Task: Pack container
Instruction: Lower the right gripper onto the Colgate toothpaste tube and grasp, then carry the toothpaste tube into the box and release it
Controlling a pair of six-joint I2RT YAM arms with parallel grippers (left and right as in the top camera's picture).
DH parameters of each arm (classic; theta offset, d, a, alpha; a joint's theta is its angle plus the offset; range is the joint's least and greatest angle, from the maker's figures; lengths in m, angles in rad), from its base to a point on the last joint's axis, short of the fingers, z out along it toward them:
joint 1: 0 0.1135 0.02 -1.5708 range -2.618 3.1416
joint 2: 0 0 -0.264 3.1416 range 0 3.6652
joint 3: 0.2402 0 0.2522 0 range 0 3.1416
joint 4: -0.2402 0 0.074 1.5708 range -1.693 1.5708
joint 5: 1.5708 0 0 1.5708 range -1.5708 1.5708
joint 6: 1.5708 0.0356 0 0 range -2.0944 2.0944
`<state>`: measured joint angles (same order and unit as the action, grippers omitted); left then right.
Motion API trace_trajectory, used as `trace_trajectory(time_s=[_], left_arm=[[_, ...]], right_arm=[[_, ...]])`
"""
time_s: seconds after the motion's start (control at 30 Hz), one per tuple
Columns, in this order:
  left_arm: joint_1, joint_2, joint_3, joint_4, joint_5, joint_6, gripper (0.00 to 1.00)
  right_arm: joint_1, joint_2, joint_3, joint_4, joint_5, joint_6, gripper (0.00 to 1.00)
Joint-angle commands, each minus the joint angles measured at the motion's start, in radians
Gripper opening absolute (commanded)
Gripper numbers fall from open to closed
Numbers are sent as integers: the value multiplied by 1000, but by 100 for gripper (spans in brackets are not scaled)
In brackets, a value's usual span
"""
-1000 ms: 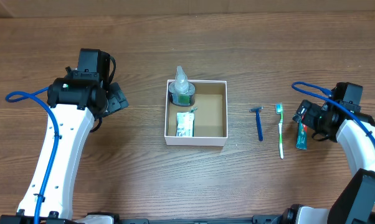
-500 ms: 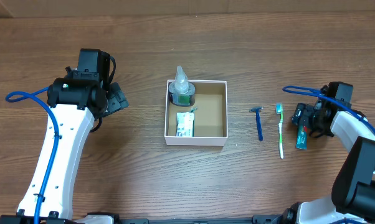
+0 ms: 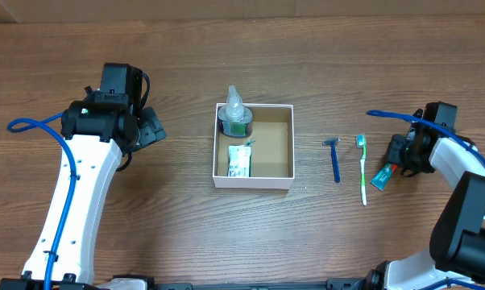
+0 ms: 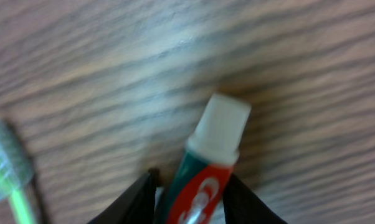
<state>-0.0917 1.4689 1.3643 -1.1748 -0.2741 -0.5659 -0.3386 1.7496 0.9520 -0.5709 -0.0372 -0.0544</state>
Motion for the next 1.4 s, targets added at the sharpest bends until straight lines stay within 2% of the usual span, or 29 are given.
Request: trace_trajectory(time_s=[0.0, 0.07, 0.1, 0.13, 0.23, 0.33, 0.43, 0.5, 0.6, 0.67, 0.9, 1.0, 1.03, 1.07, 1.17, 1.23, 1.27, 1.33, 1.37], left_arm=[[2, -16, 19, 2, -14, 20, 100], [2, -16, 19, 1, -14, 20, 100], [2, -16, 19, 1, -14, 20, 100], [2, -16, 19, 1, -14, 20, 100], [2, -16, 19, 1, -14, 20, 100], [2, -16, 19, 1, -14, 20, 100], [2, -16, 19, 1, -14, 20, 100], [2, -16, 19, 1, -14, 20, 100], [2, -16, 19, 1, -14, 20, 100], [2, -16, 19, 1, -14, 20, 100], [2, -16, 19, 1, -14, 20, 100], [2, -16, 19, 1, -14, 20, 100], [2, -16, 19, 1, -14, 20, 100], [2, -16, 19, 1, -14, 20, 100], [2, -16, 19, 1, -14, 20, 100], [2, -16, 19, 1, -14, 20, 100], [2, -16, 19, 1, -14, 20, 100], [2, -16, 19, 1, -14, 20, 100], [2, -16, 19, 1, -14, 20, 100]], right_arm=[[5, 1, 88, -55, -86, 8, 30], [5, -5, 123, -91, -96, 27, 22], [5, -7, 141, -110, -96, 28, 22], [5, -7, 154, -125, -96, 28, 30], [5, -6, 155, -138, -90, 28, 36], [5, -6, 140, -137, -65, 27, 55], [5, -5, 103, -103, -47, 27, 63], [5, -5, 64, -61, -39, 27, 63], [5, -5, 42, -32, -38, 27, 49], [5, -5, 40, -32, -24, 27, 48], [5, 2, -30, 76, -16, 27, 53], [5, 14, -36, 92, -29, 27, 65], [5, 17, -36, 92, -37, 27, 66], [5, 17, -36, 92, -44, 27, 63], [5, 17, -35, 92, -47, 27, 47], [5, 17, -34, 92, -47, 27, 25], [5, 17, -34, 92, -47, 27, 18], [5, 17, -25, 83, -54, 27, 8], [5, 17, -15, 73, -65, 28, 7]])
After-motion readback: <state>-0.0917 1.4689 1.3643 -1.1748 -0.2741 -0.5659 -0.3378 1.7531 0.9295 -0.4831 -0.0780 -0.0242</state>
